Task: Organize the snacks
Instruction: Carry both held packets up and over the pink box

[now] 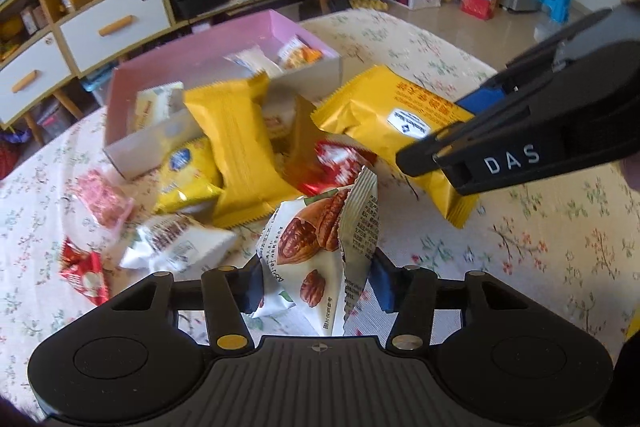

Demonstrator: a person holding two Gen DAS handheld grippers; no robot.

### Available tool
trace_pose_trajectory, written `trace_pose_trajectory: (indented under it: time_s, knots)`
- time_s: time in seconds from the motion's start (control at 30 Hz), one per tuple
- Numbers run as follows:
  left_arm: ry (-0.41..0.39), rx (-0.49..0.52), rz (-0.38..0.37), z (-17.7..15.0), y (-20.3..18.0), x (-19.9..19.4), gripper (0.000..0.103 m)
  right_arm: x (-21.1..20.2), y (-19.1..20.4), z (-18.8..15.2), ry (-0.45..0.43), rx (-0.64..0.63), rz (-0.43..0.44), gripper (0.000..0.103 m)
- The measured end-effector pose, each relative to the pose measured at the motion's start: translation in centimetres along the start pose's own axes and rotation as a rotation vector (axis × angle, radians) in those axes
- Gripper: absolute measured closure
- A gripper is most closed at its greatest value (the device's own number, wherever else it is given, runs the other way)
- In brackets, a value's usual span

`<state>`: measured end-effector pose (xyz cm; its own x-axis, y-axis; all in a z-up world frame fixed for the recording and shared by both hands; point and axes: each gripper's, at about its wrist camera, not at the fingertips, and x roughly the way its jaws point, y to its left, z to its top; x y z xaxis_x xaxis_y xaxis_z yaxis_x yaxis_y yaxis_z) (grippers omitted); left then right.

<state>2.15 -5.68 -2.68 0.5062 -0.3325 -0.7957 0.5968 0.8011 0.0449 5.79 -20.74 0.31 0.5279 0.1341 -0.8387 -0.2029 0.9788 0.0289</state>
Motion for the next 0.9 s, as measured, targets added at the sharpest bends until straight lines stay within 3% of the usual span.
trace_pose_trajectory:
  time_s: [0.47,0.9]
  knots:
    - [-0.072,-0.084,0.106,5.6,5.0,-0.2,0.053,0.9,-2.2,5.1,-0.084,0.141,0.014,0.067]
    - [-0.071,-0.165,0.122,12.0,11.2,4.8,0.053,5.5,-5.0,10.9,-0.126,0.232,0.029,0.067]
